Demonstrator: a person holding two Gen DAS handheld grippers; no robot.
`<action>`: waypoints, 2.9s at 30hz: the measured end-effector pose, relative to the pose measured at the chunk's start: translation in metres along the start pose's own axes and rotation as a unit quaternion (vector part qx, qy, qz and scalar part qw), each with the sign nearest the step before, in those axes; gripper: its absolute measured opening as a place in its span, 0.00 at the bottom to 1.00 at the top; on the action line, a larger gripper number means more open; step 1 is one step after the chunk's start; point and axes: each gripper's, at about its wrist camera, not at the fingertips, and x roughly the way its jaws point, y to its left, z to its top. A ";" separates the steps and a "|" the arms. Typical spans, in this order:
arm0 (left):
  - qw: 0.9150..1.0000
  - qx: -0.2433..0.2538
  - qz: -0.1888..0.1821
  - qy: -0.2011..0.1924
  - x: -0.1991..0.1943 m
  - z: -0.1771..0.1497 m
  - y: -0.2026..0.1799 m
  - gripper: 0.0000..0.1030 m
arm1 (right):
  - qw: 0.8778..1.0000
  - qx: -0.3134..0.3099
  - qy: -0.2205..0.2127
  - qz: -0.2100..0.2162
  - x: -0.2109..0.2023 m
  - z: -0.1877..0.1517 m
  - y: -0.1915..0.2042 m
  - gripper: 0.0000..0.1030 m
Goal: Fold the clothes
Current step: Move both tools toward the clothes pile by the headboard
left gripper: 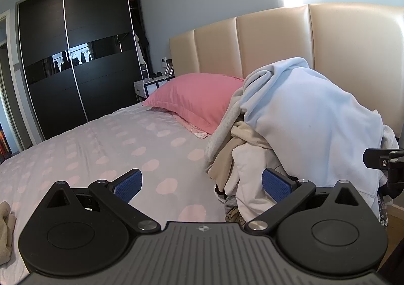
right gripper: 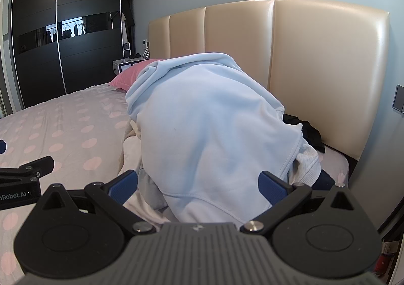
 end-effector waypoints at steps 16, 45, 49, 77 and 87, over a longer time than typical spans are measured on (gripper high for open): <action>1.000 0.014 0.007 0.005 -0.001 -0.002 -0.002 1.00 | 1.000 -0.002 0.002 0.002 0.002 -0.001 0.002 0.99; 1.000 0.013 0.012 0.026 0.007 -0.005 -0.003 1.00 | 1.000 -0.001 0.001 0.004 0.002 -0.002 0.002 0.99; 0.999 0.012 0.013 0.028 0.008 -0.005 -0.002 1.00 | 1.000 -0.002 0.001 0.004 0.002 -0.002 0.002 0.99; 0.997 0.014 0.031 0.062 0.016 -0.011 0.002 1.00 | 0.998 0.024 0.047 0.033 0.015 0.005 -0.007 0.99; 0.994 0.010 0.059 0.093 0.024 -0.019 0.026 0.99 | 0.994 -0.005 0.086 0.069 0.057 0.036 0.002 0.99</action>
